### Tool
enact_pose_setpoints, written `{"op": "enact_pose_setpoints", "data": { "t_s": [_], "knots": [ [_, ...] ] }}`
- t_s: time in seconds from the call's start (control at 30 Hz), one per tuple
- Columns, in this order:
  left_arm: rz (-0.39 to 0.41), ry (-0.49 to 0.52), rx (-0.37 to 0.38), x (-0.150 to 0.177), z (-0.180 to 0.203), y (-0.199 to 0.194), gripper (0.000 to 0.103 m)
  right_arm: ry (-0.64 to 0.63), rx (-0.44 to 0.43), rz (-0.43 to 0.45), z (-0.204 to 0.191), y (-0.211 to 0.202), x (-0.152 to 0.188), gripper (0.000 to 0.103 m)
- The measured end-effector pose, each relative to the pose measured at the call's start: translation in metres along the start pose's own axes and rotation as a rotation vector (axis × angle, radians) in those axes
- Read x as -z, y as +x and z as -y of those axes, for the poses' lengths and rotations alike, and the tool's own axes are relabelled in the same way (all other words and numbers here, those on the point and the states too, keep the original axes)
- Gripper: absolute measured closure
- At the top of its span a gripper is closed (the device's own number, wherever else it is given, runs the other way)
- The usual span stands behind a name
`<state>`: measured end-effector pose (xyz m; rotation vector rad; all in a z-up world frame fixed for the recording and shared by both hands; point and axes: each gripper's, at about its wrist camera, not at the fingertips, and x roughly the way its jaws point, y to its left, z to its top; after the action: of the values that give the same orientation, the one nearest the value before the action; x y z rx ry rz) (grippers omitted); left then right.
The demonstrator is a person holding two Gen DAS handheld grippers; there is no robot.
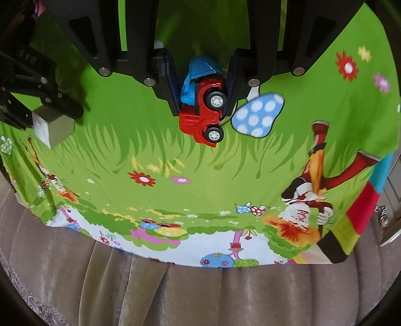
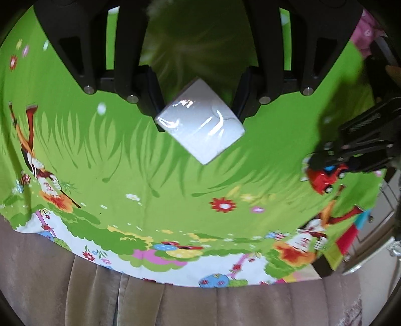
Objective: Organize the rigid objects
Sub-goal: 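Lift the white box and red truck and carry them over the bin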
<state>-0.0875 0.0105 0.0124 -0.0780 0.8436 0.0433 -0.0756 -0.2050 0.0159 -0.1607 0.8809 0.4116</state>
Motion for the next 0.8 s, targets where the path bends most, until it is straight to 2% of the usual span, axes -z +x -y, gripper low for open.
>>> {"op": "enact_pose_setpoints", "data": {
  "t_s": [0.13,0.27,0.43,0.63,0.8],
  "knots": [
    [0.079,-0.008,0.011,-0.002,0.005,-0.033,0.069,0.0,-0.015,0.109,-0.009,-0.042,-0.001,0.048],
    [0.226,0.006,0.012,-0.014,0.016,-0.081,0.069,-0.033,0.003,0.289,-0.019,-0.099,-0.008,0.048],
    [0.391,0.045,0.012,-0.025,0.035,-0.132,0.069,-0.061,0.052,0.451,-0.031,-0.15,-0.008,0.048],
    [0.494,0.104,0.039,-0.026,0.062,-0.169,0.069,-0.058,0.098,0.55,-0.025,-0.193,0.002,0.048],
    [0.522,0.139,0.061,-0.023,0.078,-0.184,0.069,-0.045,0.121,0.59,-0.017,-0.215,0.01,0.048]
  ]
}}
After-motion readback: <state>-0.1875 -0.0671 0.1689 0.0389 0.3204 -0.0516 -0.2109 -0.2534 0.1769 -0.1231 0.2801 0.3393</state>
